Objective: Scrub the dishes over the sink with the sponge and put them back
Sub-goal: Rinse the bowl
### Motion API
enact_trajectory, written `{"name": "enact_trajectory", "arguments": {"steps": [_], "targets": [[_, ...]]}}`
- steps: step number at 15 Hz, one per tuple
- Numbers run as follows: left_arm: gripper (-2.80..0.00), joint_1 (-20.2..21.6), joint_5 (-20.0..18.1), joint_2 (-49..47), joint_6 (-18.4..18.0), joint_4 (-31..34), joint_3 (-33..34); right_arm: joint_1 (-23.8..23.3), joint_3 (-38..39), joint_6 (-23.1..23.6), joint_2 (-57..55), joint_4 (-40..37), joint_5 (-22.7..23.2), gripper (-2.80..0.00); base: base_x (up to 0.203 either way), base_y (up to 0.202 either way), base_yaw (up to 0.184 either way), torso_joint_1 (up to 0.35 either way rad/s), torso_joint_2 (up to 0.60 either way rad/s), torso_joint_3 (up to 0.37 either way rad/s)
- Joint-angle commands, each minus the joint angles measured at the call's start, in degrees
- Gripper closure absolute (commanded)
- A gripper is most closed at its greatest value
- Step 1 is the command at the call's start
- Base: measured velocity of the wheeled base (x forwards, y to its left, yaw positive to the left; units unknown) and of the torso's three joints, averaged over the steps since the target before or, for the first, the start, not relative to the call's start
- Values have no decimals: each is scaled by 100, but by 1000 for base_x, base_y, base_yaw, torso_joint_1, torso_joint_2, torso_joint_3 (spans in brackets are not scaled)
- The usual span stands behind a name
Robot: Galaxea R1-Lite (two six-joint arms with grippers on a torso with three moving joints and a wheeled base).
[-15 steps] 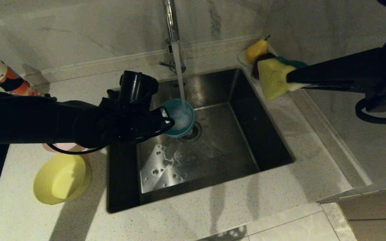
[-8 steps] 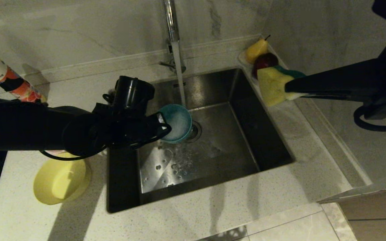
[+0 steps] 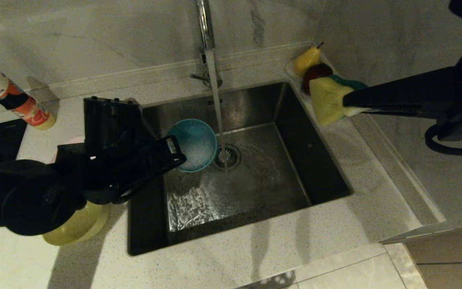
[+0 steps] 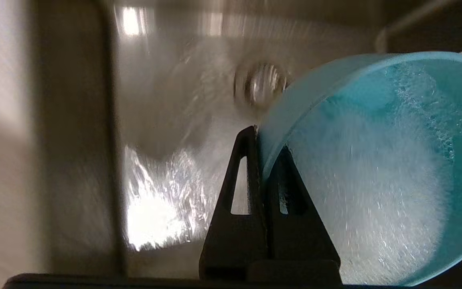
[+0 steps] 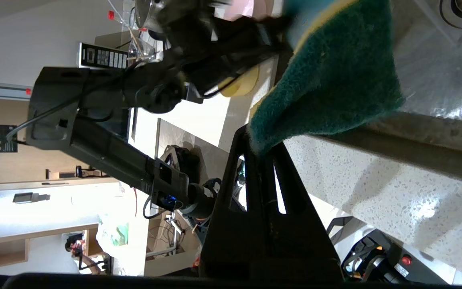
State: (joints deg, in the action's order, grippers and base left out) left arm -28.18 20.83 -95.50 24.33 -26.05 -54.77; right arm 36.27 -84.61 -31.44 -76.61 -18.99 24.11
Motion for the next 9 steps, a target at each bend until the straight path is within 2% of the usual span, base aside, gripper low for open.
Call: {"name": "enact_trajectory", "arguments": {"steps": [1, 3, 5, 9], "targets": [[0, 52, 37, 511, -646, -1333, 602, 3, 94, -12, 32, -8, 14, 0, 0, 0, 0, 0, 0, 0], [0, 111, 28, 674, -805, -2167, 845, 3, 165, -3, -9, -8, 23, 0, 0, 0, 0, 0, 0, 0], [0, 233, 12, 681, -1196, -2696, 1026, 3, 182, -3, -21, -8, 23, 0, 0, 0, 0, 0, 0, 0], [0, 270, -180, 669, -1670, -3575, 1108, -13, 420, -3, -3, 96, 32, 0, 0, 0, 0, 0, 0, 0]]}}
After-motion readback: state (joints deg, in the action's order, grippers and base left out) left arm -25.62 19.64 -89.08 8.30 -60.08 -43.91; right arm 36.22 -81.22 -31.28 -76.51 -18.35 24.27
